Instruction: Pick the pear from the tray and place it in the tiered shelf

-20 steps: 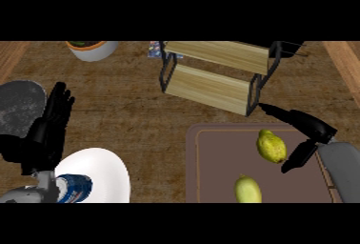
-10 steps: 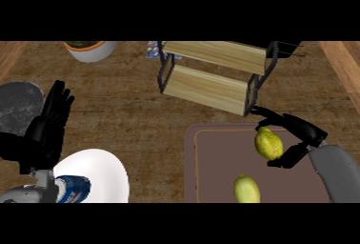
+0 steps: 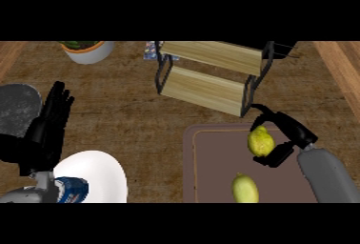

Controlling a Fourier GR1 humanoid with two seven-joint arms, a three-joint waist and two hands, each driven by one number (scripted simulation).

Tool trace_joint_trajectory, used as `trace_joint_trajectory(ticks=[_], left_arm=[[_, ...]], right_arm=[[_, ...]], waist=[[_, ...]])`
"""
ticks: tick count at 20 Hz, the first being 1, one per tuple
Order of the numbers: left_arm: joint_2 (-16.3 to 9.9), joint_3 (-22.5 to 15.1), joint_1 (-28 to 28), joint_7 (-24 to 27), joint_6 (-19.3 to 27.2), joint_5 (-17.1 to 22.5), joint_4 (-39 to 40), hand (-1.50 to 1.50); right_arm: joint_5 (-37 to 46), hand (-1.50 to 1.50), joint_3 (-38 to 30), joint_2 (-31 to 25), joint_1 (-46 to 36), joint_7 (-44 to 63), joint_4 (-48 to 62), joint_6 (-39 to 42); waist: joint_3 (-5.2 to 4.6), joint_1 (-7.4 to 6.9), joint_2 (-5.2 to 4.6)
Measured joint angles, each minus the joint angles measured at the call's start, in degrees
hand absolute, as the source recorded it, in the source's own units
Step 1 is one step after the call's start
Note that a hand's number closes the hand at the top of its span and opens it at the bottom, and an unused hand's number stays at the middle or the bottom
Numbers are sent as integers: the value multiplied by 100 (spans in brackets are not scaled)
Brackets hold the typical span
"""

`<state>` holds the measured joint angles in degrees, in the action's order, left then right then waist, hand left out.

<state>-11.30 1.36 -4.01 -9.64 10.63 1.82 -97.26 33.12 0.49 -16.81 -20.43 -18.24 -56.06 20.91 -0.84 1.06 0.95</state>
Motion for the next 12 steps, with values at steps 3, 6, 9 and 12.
trace_joint_trajectory(ticks=[3, 6, 9, 12], left_arm=[[-26, -2, 2, -34, 0, -30, 17, 0], [-36, -10, -8, -39, -9, -40, 29, 0], [-27, -46, -4, -21, -34, -53, 64, 0], [5, -88, -32, -11, -65, -37, 104, 0]], right_arm=[[560, 150, 155, 290, -89, 1171, -153, -668], [1071, 150, 271, 661, -145, 2395, -314, -1243], [1397, 150, 478, 1007, -196, 3604, -568, -1728], [1579, 150, 958, 1278, -365, 4718, -851, -2134]], waist=[[-36, -41, 43], [-66, -49, 76], [-53, -86, 74], [3, -183, 31]])
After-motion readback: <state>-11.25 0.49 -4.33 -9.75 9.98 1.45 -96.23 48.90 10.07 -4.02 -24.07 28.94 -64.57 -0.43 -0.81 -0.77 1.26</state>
